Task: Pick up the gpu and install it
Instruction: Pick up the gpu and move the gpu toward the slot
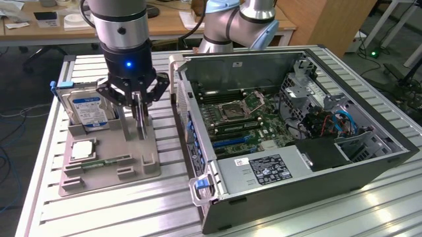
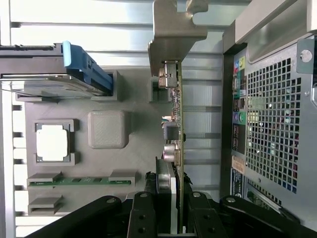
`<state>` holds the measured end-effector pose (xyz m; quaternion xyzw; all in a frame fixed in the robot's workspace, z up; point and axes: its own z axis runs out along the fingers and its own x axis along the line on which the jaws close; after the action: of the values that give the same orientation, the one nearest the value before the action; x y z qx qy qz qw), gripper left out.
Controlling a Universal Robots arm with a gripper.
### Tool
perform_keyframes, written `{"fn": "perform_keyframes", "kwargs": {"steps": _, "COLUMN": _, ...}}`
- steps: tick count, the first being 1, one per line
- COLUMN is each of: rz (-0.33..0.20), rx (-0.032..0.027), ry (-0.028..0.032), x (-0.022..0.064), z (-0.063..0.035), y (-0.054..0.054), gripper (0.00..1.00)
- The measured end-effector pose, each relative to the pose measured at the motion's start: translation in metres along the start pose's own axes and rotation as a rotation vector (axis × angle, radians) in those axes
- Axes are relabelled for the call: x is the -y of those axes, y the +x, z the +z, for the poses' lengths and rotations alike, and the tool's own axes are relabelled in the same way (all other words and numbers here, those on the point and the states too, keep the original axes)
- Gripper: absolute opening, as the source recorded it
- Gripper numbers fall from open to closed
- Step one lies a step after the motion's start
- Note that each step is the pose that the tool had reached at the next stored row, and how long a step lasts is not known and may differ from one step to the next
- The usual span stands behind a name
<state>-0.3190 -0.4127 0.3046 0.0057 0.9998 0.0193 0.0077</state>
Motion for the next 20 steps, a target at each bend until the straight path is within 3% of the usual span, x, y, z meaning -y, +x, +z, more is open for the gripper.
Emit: {"fn": "perform_keyframes", "kwargs": {"steps": 20, "rz": 0.0, "rx": -0.0001, "ry": -0.0039, "x": -0.0005, "z": -0.0142, "y": 0.0, "gripper": 0.28}}
